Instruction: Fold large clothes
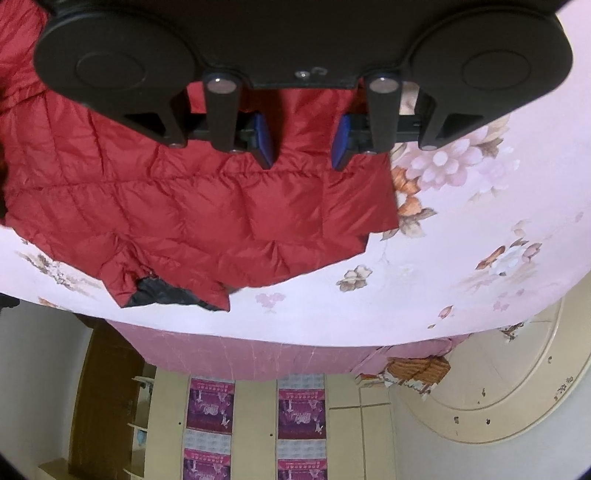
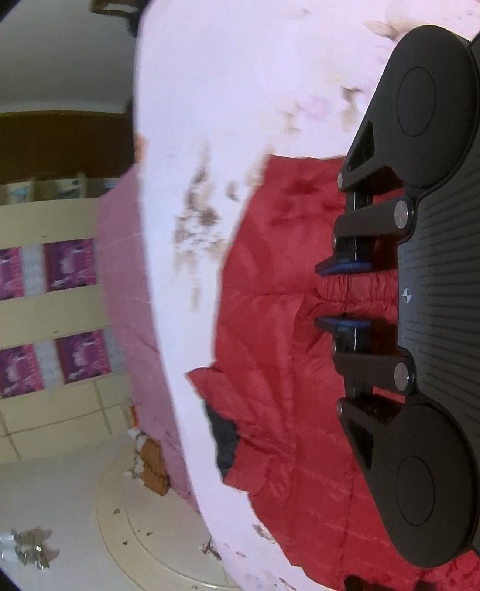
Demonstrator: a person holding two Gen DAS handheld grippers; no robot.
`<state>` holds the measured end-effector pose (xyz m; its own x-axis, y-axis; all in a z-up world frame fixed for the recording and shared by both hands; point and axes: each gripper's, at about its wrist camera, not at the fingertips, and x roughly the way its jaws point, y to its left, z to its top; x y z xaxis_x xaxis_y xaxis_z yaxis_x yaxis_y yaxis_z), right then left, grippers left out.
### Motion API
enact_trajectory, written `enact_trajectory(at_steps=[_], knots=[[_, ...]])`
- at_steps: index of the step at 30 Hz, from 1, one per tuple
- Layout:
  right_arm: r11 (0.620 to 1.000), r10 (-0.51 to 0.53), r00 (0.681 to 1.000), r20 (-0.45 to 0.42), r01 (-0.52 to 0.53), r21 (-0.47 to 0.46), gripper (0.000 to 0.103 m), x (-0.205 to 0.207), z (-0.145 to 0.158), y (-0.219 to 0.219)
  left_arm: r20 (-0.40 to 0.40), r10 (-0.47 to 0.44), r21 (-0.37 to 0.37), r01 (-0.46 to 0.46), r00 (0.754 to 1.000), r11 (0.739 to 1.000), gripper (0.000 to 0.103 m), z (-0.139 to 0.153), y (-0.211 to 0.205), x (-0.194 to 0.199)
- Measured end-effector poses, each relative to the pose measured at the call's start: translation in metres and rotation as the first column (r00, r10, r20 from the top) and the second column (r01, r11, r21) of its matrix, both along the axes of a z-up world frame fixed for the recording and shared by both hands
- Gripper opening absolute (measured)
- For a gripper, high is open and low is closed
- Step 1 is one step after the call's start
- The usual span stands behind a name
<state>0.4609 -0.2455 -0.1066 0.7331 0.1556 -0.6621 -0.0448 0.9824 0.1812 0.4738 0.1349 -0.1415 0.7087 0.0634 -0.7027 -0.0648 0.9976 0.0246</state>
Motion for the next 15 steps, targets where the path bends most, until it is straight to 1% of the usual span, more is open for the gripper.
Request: enact_trajectory(at_steps=[2, 4, 9, 10, 11, 12, 15], knots=[[1.000, -0.004, 0.999, 0.039, 0.005, -0.029, 0.021, 0.002, 0.007, 0.000, 0.005, -0.006, 0.000, 0.006, 1.000, 1.000, 0.034, 0.000, -0.003, 0.005], [0.998, -0.001, 0.999, 0.044, 0.003, -0.059, 0.021, 0.006, 0.006, 0.000, 0.005, -0.009, -0.001, 0.009, 1.000, 1.000, 0.034, -0.001, -0.007, 0.011], [0.994, -0.015, 0.998, -0.056, 0.009, -0.109, 0.023, 0.017, -0.025, -0.004, -0.037, -0.012, 0.019, 0.013, 0.999, 1.000, 0.037, -0.020, -0.010, 0.024], [0.993, -0.020, 0.998, -0.061, 0.013, -0.115, 0.032, 0.017, -0.028, -0.005, -0.038, -0.014, 0.023, 0.015, 0.999, 1.000, 0.038, -0.021, -0.010, 0.025], [0.991, -0.035, 0.998, -0.057, 0.028, -0.131, 0.044, 0.015, -0.027, -0.007, -0.037, -0.015, 0.025, 0.016, 0.999, 1.000, 0.038, -0.021, -0.010, 0.024], [0.989, -0.054, 0.998, -0.040, 0.048, -0.142, 0.047, 0.013, -0.024, -0.009, -0.037, -0.015, 0.024, 0.016, 0.999, 1.000, 0.038, -0.020, -0.010, 0.023], [0.989, -0.098, 0.994, 0.038, 0.101, -0.107, 0.047, 0.003, -0.006, -0.019, -0.027, -0.002, 0.008, 0.003, 1.000, 1.000, 0.035, -0.013, -0.007, 0.022]])
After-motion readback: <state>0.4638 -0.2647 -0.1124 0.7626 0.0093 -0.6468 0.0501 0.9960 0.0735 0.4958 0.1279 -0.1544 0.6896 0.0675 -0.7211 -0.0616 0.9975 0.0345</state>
